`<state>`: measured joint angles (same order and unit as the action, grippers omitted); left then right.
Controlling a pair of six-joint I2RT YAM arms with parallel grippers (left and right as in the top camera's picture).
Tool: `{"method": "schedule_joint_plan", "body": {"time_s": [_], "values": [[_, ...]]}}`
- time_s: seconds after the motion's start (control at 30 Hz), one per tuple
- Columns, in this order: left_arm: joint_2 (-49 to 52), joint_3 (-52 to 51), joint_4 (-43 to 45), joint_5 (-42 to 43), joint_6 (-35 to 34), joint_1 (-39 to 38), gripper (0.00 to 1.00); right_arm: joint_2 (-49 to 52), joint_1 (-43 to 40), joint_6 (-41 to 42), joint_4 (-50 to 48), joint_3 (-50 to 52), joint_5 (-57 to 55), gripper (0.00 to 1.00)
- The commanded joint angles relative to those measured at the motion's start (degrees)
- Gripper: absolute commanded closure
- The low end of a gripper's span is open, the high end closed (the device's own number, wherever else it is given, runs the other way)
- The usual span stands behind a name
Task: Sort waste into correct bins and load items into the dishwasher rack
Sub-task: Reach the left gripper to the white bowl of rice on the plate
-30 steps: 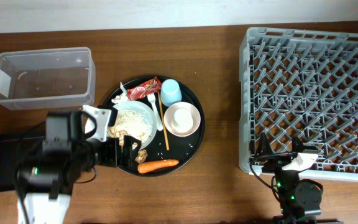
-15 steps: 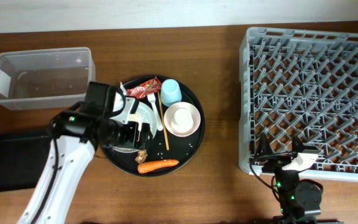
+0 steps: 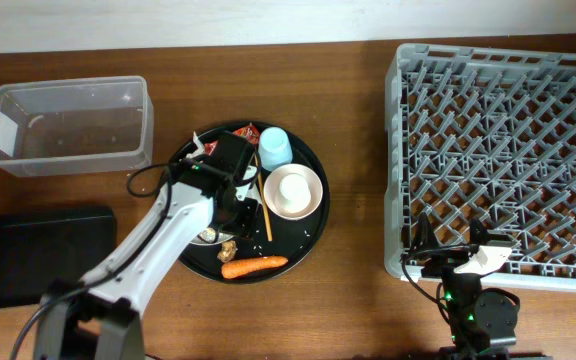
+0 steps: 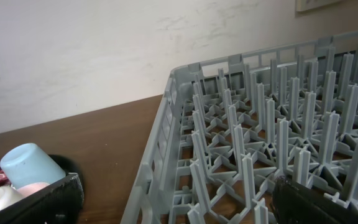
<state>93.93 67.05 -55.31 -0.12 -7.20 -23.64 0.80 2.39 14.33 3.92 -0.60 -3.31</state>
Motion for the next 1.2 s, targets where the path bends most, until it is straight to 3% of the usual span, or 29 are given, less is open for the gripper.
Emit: {"method": "schedule_joint_plan", "body": {"time_s": [0.0, 0.2, 0.33, 0.6, 1.17], "values": [[4.0, 0.5, 2.2, -2.7, -1.0, -0.1, 0.34, -0.4, -0.2, -0.6, 0.5, 0.3, 0.1, 0.01], [6.4, 0.5, 5.8, -3.3, -0.9, -0.3, 0.35, -0.4, -0.2, -0.6, 0.5, 0.3, 0.1, 0.01], [6.5, 0.2, 7.1, -9.0, -0.9, -2.1, 0.35, -0.4, -0.2, -0.6, 0.5, 0.3, 0.1, 0.01], [6.5, -3.4, 11.5, -9.4, -0.9, -5.9, 0.35, -0.4, -0.2, -0.6, 0.5, 0.3, 0.1, 0.01], [6.9, -9.0, 21.4, -9.4, -0.9, -5.4, 0.35, -0.4, -0.2, -0.6, 0.5, 0.3, 0.1, 0.01]]}}
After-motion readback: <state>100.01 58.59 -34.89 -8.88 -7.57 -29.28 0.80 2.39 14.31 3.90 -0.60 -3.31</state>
